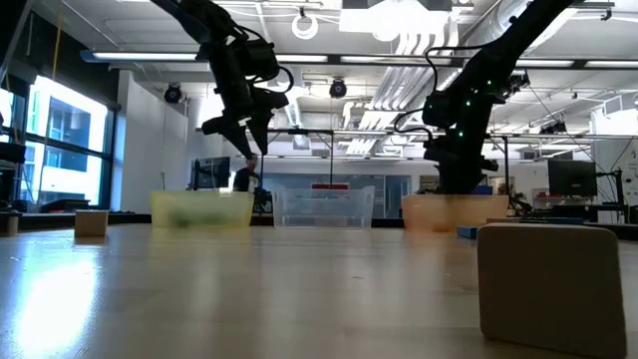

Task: Sort & place blocks by color
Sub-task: Put the yellow block into the orange bin, then put the light brown block into the transparent bin

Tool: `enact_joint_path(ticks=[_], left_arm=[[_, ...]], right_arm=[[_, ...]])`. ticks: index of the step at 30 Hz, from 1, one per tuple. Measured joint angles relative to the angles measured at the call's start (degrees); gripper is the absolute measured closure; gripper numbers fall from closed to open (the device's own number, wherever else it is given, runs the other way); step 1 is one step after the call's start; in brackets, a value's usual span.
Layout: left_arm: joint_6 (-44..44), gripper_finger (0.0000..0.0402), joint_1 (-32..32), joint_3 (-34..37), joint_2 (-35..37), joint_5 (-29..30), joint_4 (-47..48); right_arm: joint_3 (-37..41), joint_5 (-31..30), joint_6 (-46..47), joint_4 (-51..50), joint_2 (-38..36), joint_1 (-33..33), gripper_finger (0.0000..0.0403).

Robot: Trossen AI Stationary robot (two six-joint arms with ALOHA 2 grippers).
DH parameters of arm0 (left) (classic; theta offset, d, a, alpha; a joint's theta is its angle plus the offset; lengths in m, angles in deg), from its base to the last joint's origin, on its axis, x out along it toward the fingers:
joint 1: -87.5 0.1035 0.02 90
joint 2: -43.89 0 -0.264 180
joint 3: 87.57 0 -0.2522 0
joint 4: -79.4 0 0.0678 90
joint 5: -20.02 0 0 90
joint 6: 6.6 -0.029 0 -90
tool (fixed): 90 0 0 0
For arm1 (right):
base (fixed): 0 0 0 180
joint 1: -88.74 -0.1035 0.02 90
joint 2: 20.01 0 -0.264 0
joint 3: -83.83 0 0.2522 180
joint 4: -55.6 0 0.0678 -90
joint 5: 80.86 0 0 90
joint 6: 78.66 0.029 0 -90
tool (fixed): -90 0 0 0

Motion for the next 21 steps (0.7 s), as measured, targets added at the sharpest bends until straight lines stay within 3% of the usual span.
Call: enact_joint_path(ticks=[16, 21], left_arm=[[0.2, 0.0219, 0.3, 0.0, 0.0, 0.0, 0.7], [4.6, 0.0219, 1.3, 0.0, 0.0, -0.2, 1.3]], right_arm=[[0.0, -1.0, -0.2, 0.4, -3.3, 0.0, 0.0207], [-0.1, -0.4, -0.2, 1.5, -6.1, 0.0, 0.0206]])
